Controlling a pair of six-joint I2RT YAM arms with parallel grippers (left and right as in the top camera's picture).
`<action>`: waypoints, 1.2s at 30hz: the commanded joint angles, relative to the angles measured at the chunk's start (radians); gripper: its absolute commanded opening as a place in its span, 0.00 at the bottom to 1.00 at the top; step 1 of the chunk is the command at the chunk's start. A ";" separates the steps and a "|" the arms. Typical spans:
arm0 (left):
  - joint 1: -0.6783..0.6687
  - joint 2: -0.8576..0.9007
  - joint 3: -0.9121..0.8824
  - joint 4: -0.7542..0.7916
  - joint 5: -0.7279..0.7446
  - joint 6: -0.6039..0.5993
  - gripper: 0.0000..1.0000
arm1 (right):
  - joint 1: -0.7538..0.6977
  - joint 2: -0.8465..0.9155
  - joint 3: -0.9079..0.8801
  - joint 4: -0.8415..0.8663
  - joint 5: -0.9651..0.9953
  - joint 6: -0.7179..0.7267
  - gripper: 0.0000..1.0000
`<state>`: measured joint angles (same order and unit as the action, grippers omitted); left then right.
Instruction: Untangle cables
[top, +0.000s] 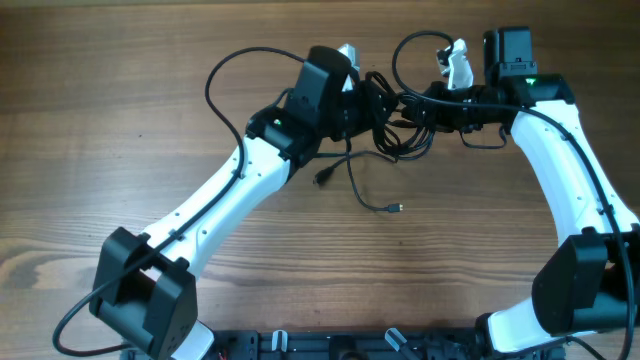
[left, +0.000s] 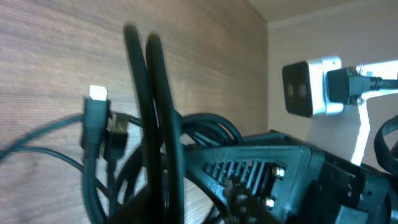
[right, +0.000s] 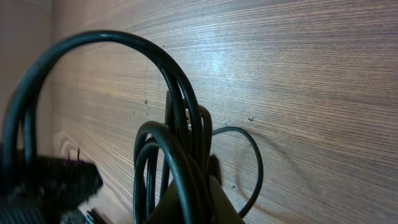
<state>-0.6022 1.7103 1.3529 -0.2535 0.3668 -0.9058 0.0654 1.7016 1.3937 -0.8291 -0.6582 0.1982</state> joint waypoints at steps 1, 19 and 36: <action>-0.024 0.007 0.006 0.003 -0.001 -0.049 0.22 | -0.001 -0.009 0.005 0.006 -0.039 0.011 0.04; 0.784 -0.390 0.006 0.164 0.771 -0.336 0.04 | -0.008 -0.005 0.005 0.006 0.139 0.064 0.04; 0.858 -0.381 0.006 -0.090 0.758 -0.061 0.16 | -0.008 0.003 0.005 0.004 0.192 0.075 0.04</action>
<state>0.3614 1.3182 1.3540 -0.1848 1.1904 -1.2594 0.0563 1.7195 1.3911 -0.8288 -0.4500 0.2619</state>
